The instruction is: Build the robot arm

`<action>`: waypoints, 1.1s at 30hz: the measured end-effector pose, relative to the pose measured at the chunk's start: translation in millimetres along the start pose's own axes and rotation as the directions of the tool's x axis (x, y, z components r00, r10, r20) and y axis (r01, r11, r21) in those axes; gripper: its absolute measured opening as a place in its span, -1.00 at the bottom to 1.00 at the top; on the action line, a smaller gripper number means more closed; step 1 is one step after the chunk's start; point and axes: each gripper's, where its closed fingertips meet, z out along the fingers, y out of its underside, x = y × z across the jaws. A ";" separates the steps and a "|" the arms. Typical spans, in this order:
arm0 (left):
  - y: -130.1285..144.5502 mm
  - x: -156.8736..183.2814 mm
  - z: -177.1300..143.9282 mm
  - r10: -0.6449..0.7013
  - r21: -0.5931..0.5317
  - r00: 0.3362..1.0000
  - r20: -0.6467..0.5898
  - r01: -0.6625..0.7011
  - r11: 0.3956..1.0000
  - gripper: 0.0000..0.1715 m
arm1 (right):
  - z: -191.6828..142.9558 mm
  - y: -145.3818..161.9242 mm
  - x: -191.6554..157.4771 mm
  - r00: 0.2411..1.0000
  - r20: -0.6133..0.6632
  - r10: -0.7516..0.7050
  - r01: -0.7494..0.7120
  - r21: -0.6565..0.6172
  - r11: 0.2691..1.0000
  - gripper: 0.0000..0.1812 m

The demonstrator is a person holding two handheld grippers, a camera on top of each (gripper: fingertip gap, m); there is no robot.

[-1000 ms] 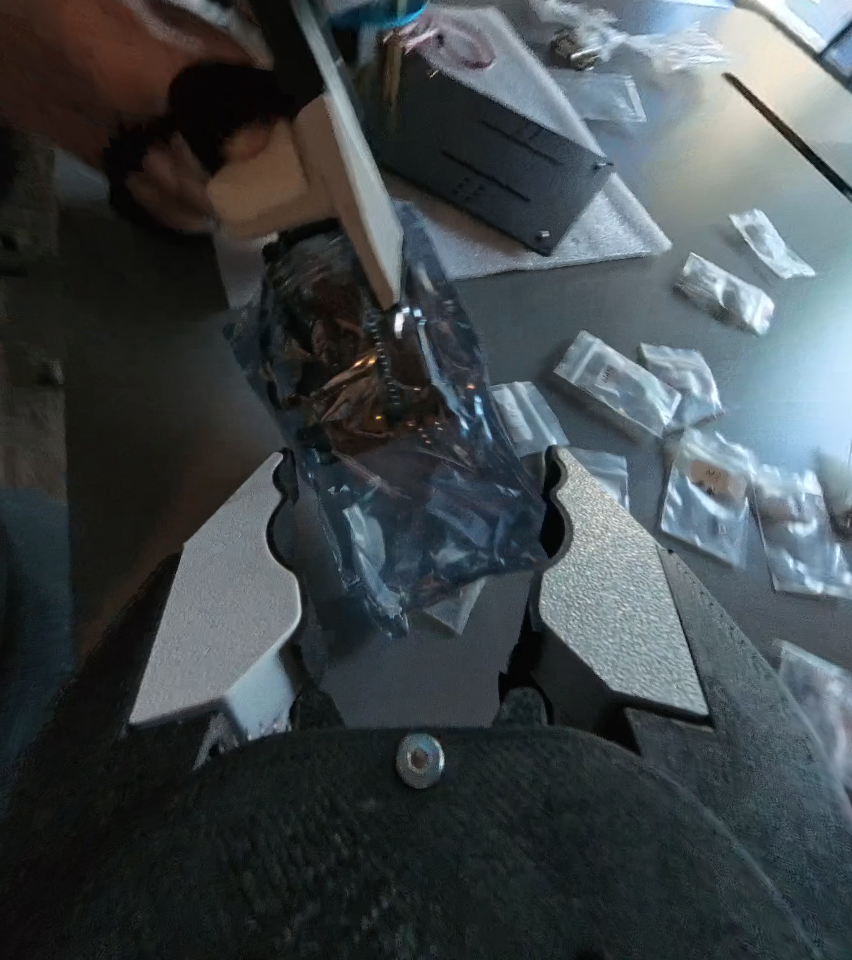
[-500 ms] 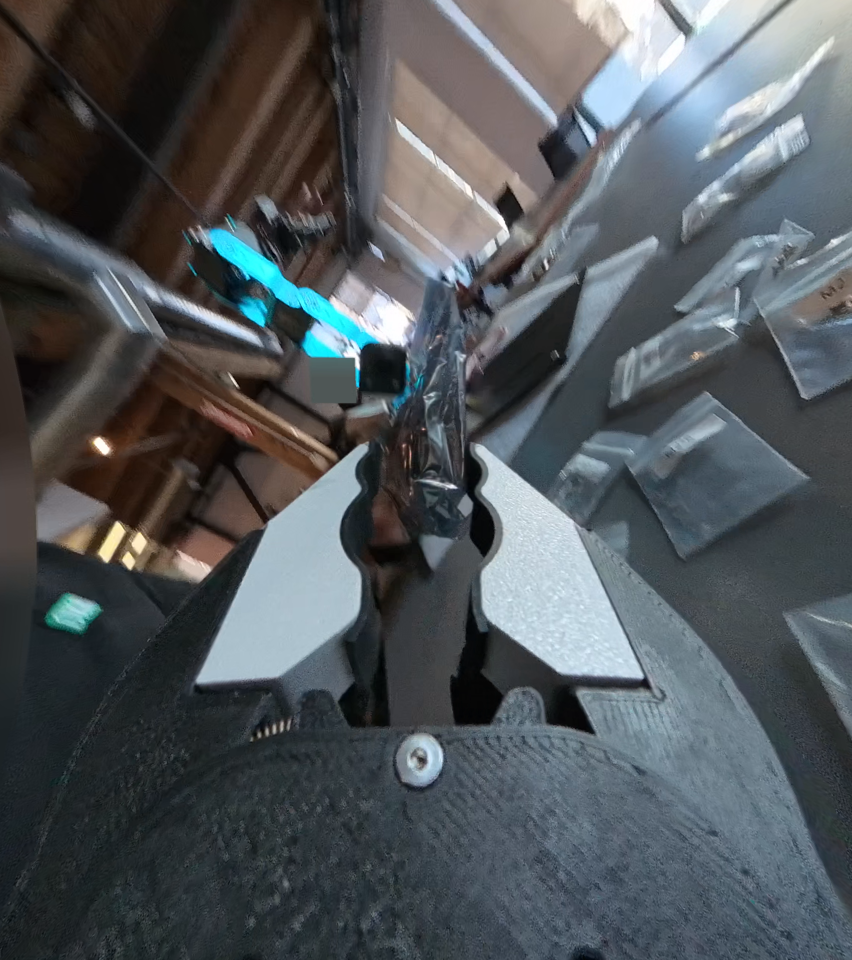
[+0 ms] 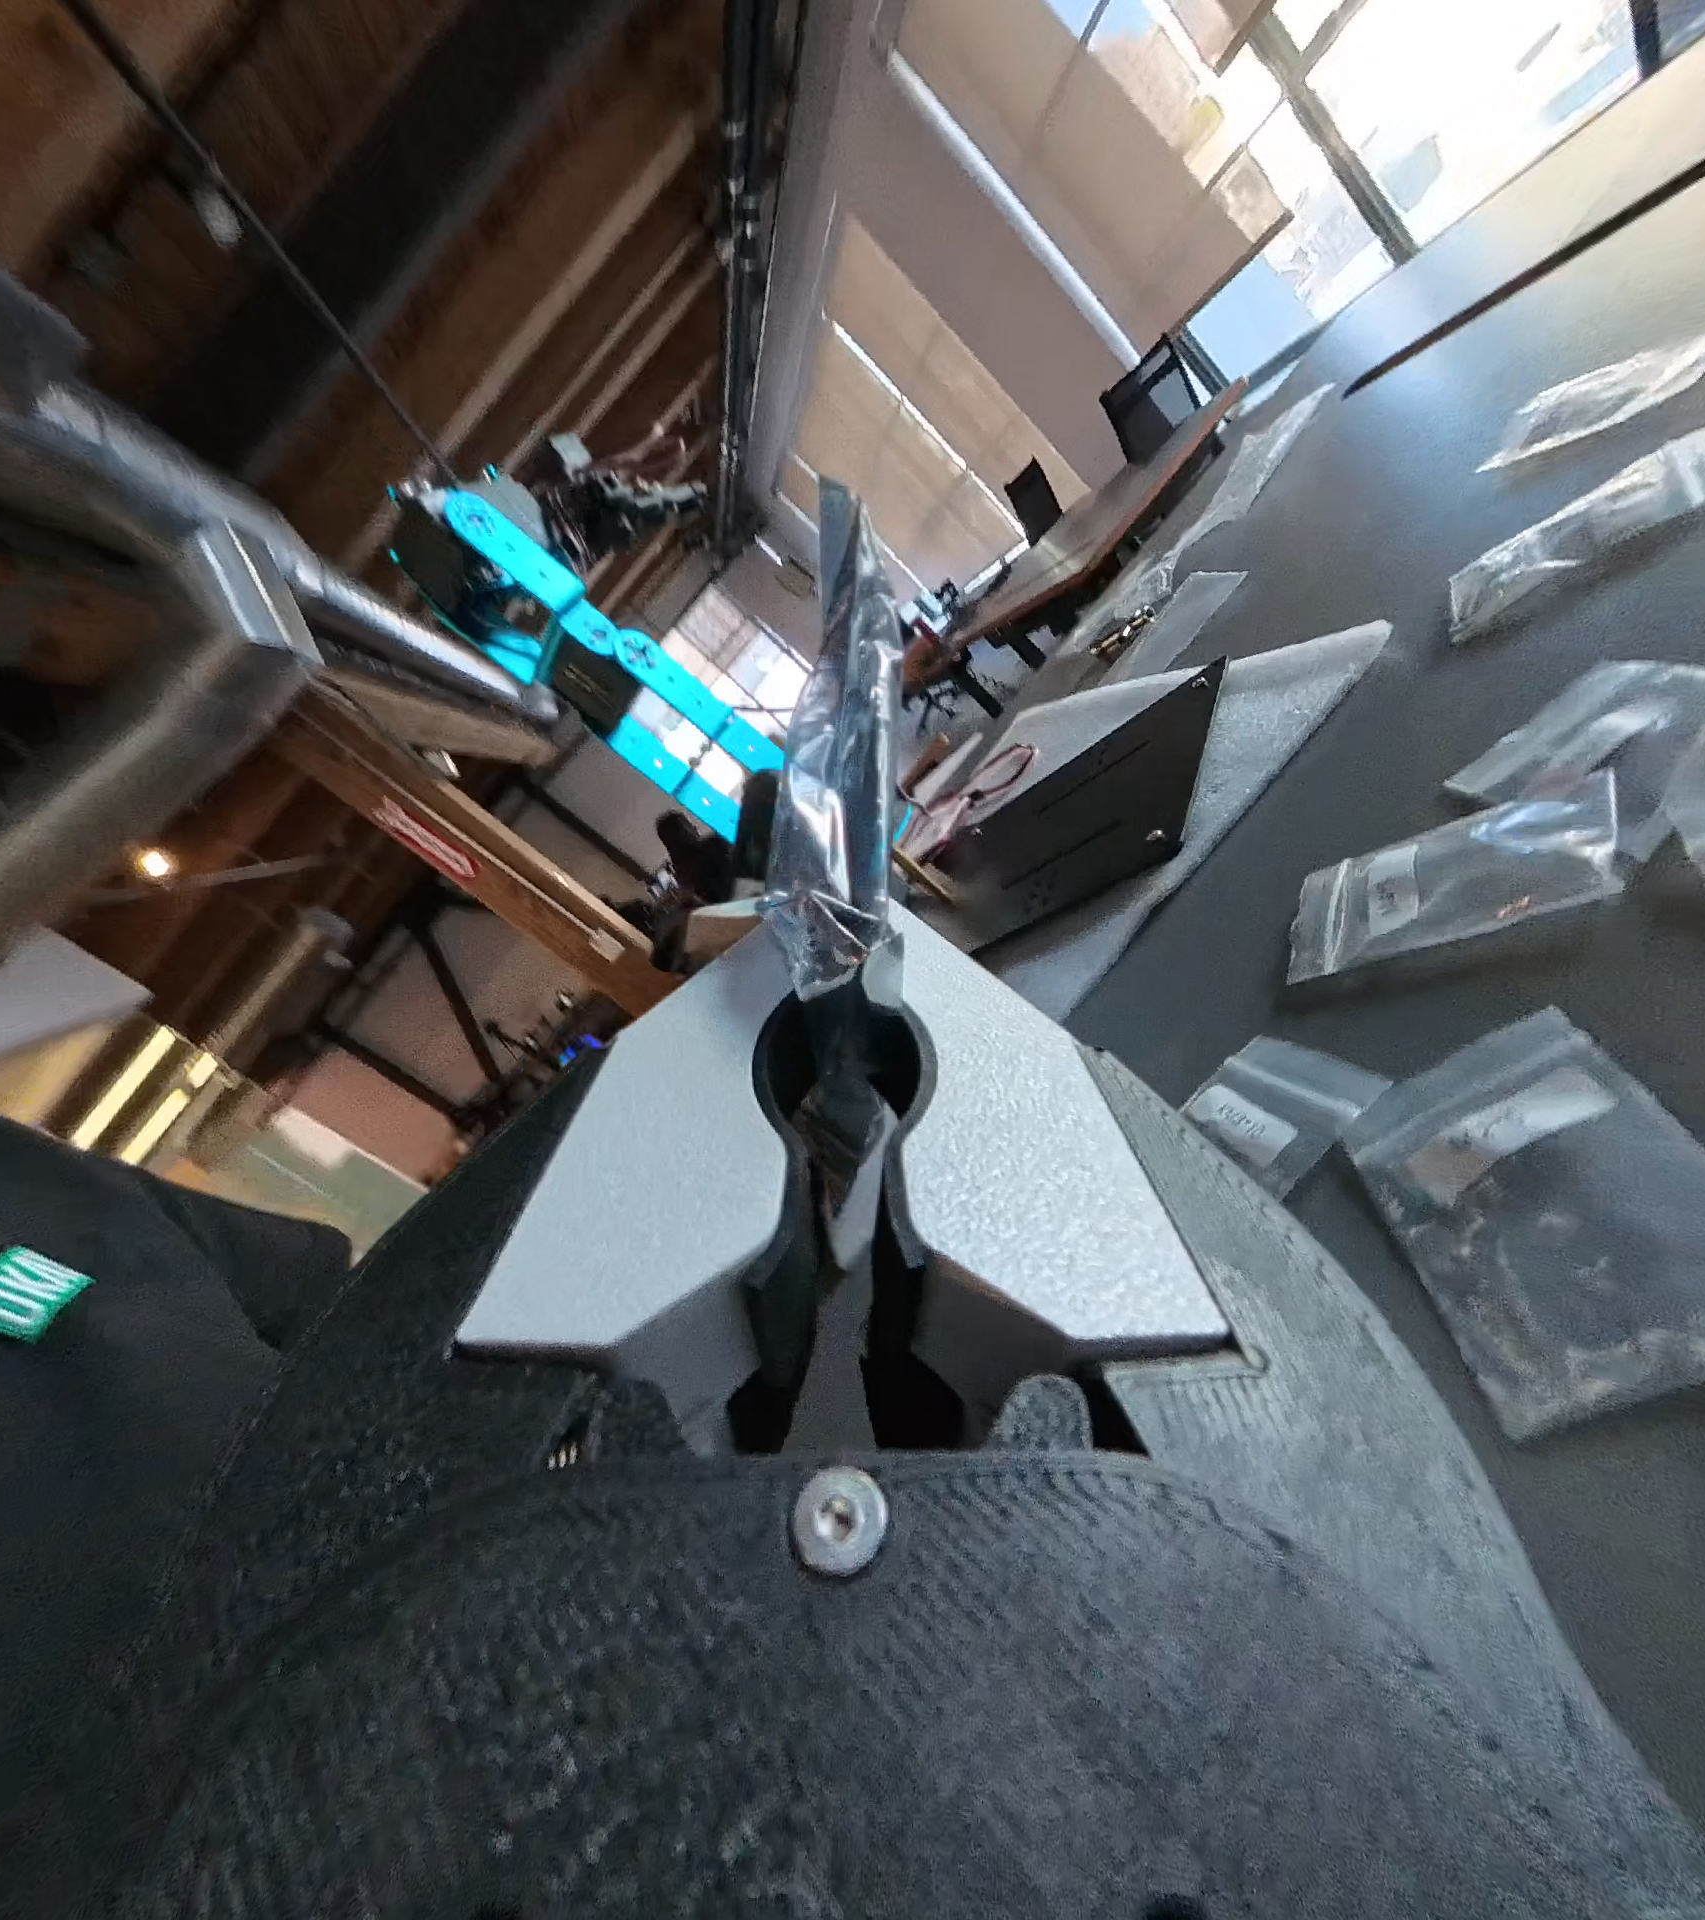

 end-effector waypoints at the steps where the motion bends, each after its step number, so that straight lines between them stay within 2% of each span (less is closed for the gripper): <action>1: 3.5 -4.3 -0.7 0.006 -0.024 0.999 0.041 -0.005 1.000 -0.69 | 3.8 1.1 1.7 0.999 -0.008 -0.034 0.034 -0.037 0.999 -1.00; 3: 9.4 -9.2 -3.3 0.034 -0.042 0.993 0.114 -0.030 0.999 -0.59 | 10.3 3.6 0.0 0.996 0.013 -0.092 0.093 -0.118 0.989 -1.00; 4: 10.9 -10.1 -5.1 0.058 -0.040 0.988 0.144 -0.053 0.998 -0.62 | 11.8 3.5 -3.0 0.995 0.036 -0.095 0.099 -0.149 0.984 -1.00; 10: 28.5 -14.2 1.1 0.092 -0.100 0.981 0.171 -0.076 0.992 -0.65 | -8.8 -9.1 -3.2 0.984 0.062 -0.169 0.179 -0.263 0.948 -1.00; 15: 33.0 -19.1 1.9 0.212 -0.157 0.947 0.241 -0.177 0.972 -0.68 | -22.0 -21.5 1.1 0.972 0.062 -0.227 0.235 -0.331 0.914 -1.00; 17: 29.1 -23.0 -1.1 0.296 -0.177 0.905 0.306 -0.252 0.951 -0.71 | -21.7 -23.9 4.1 0.969 0.074 -0.236 0.247 -0.352 0.903 -1.00; 19: 23.7 -24.7 -5.7 0.412 -0.216 0.825 0.387 -0.353 0.910 -0.73 | -18.1 -23.0 4.5 0.961 0.112 -0.252 0.275 -0.386 0.881 -1.00; 23: 2.6 0.9 -7.1 0.647 -0.280 0.610 0.458 -0.592 0.756 -0.80 | -1.6 -13.6 -1.9 0.926 0.246 -0.288 0.375 -0.493 0.785 -1.00; 24: -3.3 10.3 -5.7 0.685 -0.292 0.569 0.455 -0.632 0.718 -0.80 | 5.2 -11.4 -6.6 0.910 0.287 -0.300 0.409 -0.506 0.759 -1.00; 26: -13.1 24.6 -3.8 0.724 -0.307 0.532 0.438 -0.669 0.677 -0.77 | 18.2 -2.7 -18.2 0.870 0.378 -0.317 0.485 -0.533 0.693 -1.00; 28: -22.4 32.4 -6.3 0.728 -0.307 0.535 0.429 -0.671 0.675 -0.72 | 31.4 8.7 -27.6 0.837 0.445 -0.319 0.538 -0.560 0.630 -1.00; 30: -26.3 36.3 -11.2 0.720 -0.314 0.568 0.399 -0.653 0.689 -0.72 | 45.4 18.4 -35.9 0.800 0.496 -0.338 0.591 -0.553 0.587 -1.00; 31: -23.8 38.7 -13.0 0.715 -0.324 0.597 0.363 -0.639 0.698 -0.79 | 52.1 22.5 -38.1 0.791 0.506 -0.343 0.603 -0.554 0.573 -1.00; 33: -26.0 37.6 -22.1 0.709 -0.336 0.616 0.344 -0.624 0.705 -0.91 | 63.6 29.7 -42.3 0.772 0.528 -0.354 0.628 -0.548 0.553 -1.00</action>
